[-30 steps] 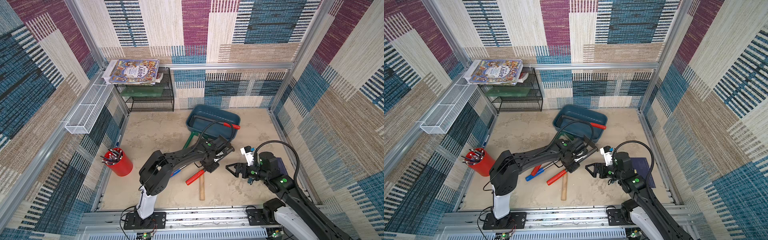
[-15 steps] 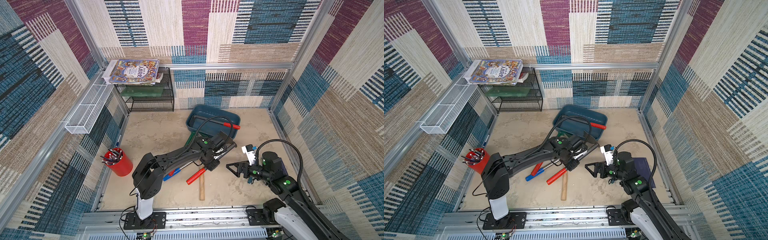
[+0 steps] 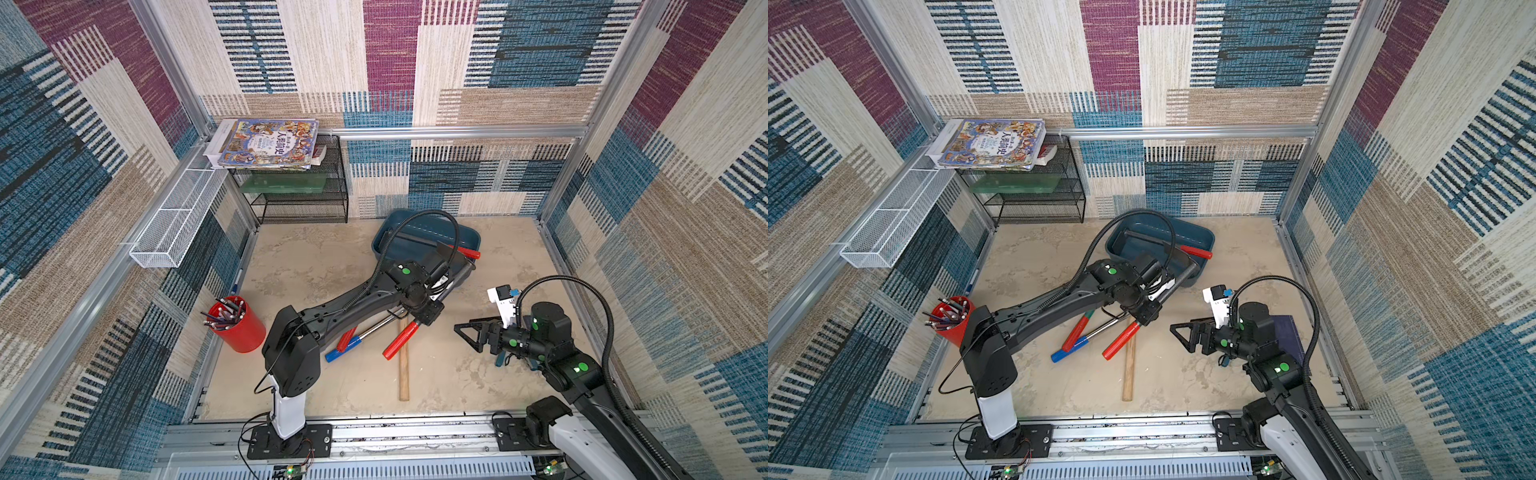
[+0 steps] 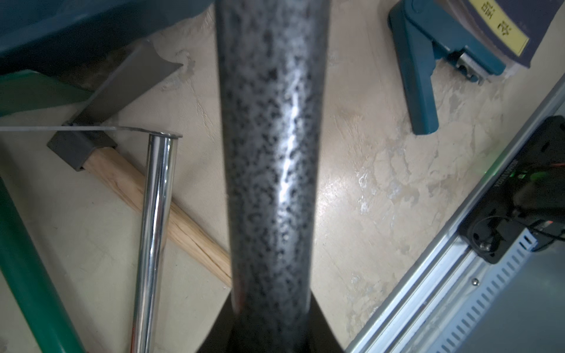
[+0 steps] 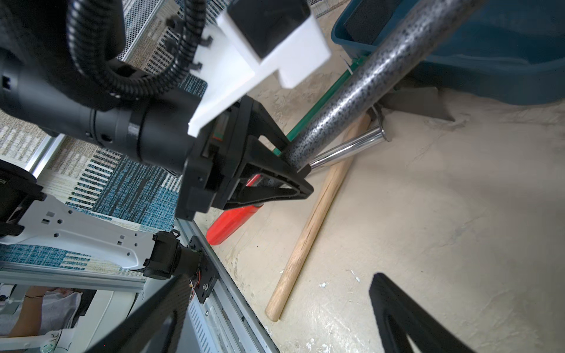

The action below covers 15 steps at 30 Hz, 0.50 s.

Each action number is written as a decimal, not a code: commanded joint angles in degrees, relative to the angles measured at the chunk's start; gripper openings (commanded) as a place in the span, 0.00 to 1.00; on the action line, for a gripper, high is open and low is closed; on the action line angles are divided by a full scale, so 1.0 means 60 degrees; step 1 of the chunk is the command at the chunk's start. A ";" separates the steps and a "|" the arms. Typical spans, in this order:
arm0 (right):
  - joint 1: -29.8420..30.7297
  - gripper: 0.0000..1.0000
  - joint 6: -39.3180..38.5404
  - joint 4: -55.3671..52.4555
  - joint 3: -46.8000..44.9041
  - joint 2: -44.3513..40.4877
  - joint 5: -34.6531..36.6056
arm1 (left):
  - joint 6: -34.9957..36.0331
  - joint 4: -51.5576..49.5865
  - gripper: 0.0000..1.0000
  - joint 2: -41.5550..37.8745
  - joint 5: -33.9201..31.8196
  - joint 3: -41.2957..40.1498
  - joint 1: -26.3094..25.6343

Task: Put the small hoe into the storage box
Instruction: Pick up the hoe from the center of the board.

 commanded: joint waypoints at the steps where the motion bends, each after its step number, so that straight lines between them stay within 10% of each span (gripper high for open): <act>1: -0.0009 0.96 0.0011 0.0310 0.0210 -0.0035 0.0297 | -0.0892 0.0549 0.00 0.0110 0.0267 0.0315 0.0087; 15: -0.0052 0.96 -0.0077 0.0133 0.0844 0.0170 0.1283 | -0.3357 0.1982 0.00 0.0810 0.0986 0.1144 0.0580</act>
